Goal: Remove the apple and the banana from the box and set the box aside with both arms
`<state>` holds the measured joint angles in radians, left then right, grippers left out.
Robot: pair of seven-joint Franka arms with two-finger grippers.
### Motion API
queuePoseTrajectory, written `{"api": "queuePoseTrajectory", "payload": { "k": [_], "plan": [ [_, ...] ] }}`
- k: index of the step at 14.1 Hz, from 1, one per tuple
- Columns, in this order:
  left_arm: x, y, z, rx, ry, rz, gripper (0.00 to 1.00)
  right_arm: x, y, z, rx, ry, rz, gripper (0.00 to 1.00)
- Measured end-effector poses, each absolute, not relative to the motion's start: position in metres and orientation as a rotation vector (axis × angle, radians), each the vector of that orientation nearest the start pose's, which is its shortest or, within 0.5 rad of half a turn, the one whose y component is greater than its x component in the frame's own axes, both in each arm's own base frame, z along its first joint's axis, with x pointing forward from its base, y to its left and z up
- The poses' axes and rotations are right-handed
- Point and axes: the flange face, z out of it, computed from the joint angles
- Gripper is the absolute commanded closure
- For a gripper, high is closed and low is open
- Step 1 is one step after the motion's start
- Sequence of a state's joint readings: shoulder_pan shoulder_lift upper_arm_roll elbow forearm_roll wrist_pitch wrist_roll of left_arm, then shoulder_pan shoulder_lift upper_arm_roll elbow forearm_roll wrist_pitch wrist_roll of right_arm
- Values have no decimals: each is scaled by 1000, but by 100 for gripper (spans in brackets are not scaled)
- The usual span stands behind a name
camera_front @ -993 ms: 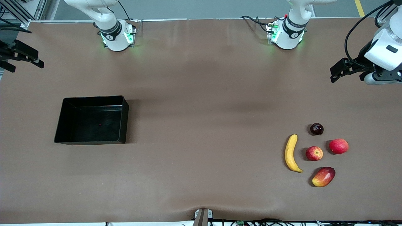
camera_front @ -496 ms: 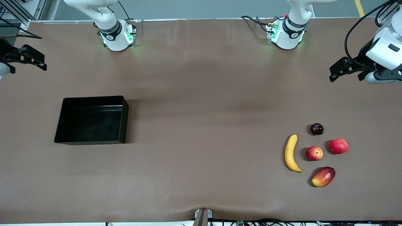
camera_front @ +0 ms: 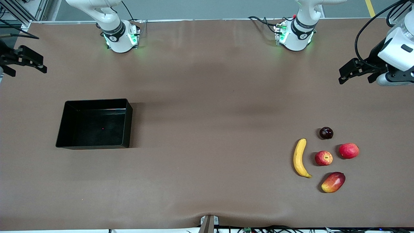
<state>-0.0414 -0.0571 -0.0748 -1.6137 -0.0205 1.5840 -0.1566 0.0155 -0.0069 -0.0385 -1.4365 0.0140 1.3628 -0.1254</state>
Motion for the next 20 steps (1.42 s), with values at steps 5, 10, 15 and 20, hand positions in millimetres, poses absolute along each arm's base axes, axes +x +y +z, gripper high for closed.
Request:
{"api": "queuePoseTrajectory", "payload": {
  "k": [5, 10, 15, 20],
  "plan": [
    [534, -66, 642, -3163, -64, -58, 0, 529, -15, 673, -3110, -149, 101, 0],
    [534, -66, 646, -3164, -64, -71, 0, 533, -20, 675, -3115, -137, 45, 0],
    [532, -58, 654, -3162, -85, -58, 0, 538, -28, 671, -3117, -112, 23, 0],
    [532, -48, 655, -3161, -111, -54, 0, 540, -29, 665, -3116, -108, 41, 0]
  ]
}}
